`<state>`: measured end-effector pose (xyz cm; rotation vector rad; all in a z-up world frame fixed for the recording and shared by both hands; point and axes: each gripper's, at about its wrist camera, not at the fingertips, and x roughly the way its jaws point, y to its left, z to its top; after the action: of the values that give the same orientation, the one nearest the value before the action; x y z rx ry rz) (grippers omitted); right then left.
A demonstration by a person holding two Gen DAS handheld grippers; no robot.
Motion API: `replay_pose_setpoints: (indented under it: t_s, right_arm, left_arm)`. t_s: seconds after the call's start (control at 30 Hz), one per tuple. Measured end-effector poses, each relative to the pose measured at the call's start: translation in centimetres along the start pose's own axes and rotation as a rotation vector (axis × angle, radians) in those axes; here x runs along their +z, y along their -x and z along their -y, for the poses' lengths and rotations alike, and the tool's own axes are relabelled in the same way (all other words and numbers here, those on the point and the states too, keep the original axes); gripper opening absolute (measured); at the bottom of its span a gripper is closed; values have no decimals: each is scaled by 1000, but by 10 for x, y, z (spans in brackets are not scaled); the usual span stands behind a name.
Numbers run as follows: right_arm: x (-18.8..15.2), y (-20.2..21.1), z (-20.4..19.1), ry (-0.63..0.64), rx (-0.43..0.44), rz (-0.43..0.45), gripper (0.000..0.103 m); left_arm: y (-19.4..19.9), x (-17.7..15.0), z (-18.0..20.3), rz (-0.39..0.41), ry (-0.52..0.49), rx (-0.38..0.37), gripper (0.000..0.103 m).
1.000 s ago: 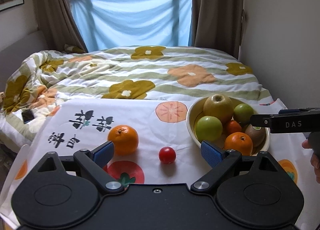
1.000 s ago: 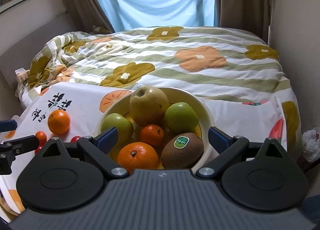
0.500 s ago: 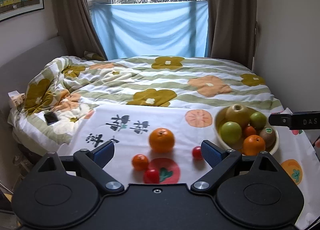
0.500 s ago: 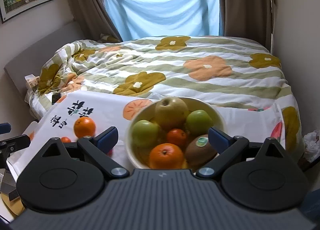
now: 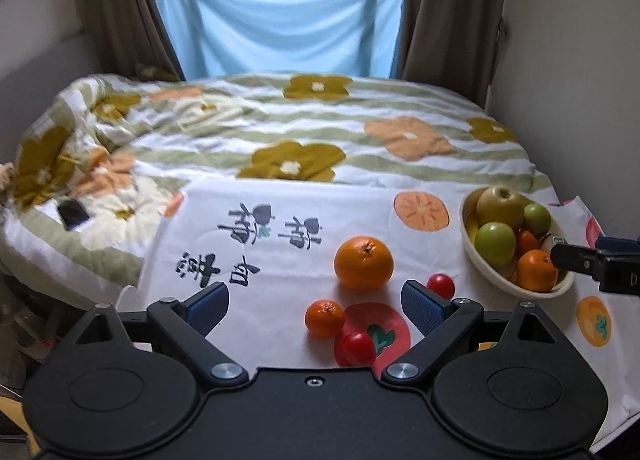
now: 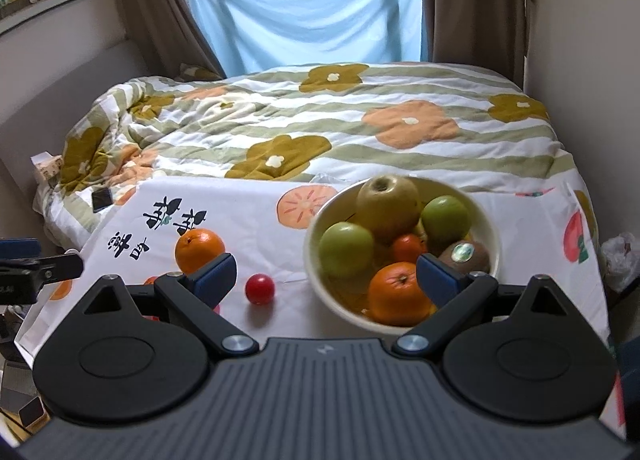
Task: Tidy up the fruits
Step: 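Grasp a small mandarin with the left tool while the right tool grasps a red tomato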
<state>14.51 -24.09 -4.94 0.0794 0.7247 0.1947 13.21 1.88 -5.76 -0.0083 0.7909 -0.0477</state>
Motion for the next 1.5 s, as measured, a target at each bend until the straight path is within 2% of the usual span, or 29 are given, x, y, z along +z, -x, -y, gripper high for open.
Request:
replay_pose_setpoints:
  t_s: [0.27,0.43,0.5,0.63,0.8,1.03,1.5]
  right_arm:
    - [-17,-29,-33,-44,-35,-51,103]
    - [-25,-47,-44,-56,-40,-85,103]
    - [-25,-52,-46,-56,-45,-95,103]
    - [-26,-66,-45,-78,-41,-130,101]
    - [-27,-83,-45,-80,-28,-172,95]
    - [-24,-102,-48,-61,1,-202,89]
    - [-21,-128,-48,-23,18,-240,77]
  left_arm:
    - [-49,-2,-15,-107,-23,-91,88]
    - [-75,-3,-18,-173,-4,-119,84]
    - [-85,-1,-18,-195,6,-130,80]
    - [-101,0,-16,-238,13,-149,66]
    - [-112,-3,-14,-274,18,-158,62]
    - [-120,-6,-13,-300,25,-148,41]
    - [-119,-8,-16,-292,46,-141,40]
